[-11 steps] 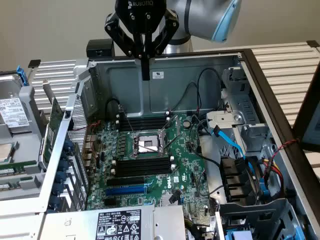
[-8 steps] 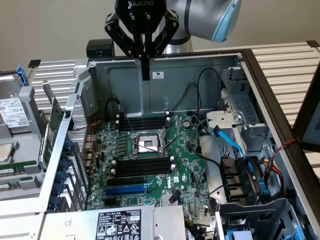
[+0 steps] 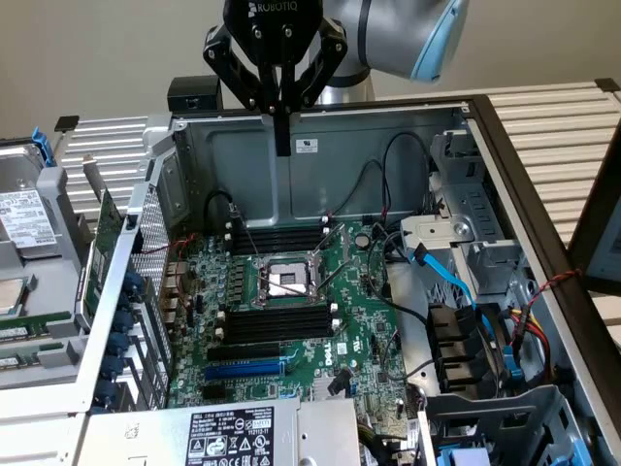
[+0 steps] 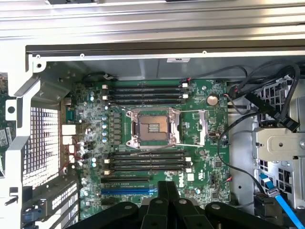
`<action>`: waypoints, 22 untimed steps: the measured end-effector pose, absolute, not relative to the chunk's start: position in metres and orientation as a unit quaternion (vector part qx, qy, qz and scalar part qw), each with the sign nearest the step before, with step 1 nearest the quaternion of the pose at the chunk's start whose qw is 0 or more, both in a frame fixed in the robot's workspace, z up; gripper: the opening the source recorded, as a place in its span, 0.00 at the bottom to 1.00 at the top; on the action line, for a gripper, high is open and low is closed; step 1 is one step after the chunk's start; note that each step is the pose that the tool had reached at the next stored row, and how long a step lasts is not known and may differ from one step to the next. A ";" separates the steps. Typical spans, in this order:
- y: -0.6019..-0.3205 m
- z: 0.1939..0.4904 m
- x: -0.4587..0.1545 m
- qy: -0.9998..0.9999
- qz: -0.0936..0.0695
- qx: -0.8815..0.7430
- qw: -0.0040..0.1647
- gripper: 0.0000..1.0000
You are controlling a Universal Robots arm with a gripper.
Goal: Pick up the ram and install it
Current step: 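Reach for the ram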
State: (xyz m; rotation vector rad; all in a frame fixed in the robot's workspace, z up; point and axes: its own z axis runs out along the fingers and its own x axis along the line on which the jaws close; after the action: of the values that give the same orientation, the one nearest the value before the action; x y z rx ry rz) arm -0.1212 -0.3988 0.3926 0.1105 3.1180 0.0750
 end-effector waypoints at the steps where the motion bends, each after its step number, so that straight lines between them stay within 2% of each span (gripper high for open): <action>1: -0.399 0.393 -0.121 0.999 0.024 0.035 0.010 0.10; 22: -0.406 0.392 -0.205 0.999 0.030 0.035 0.010 0.10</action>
State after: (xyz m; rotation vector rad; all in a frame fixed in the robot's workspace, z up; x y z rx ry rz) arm -0.2051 -0.4055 0.3922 0.1106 3.1179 0.0927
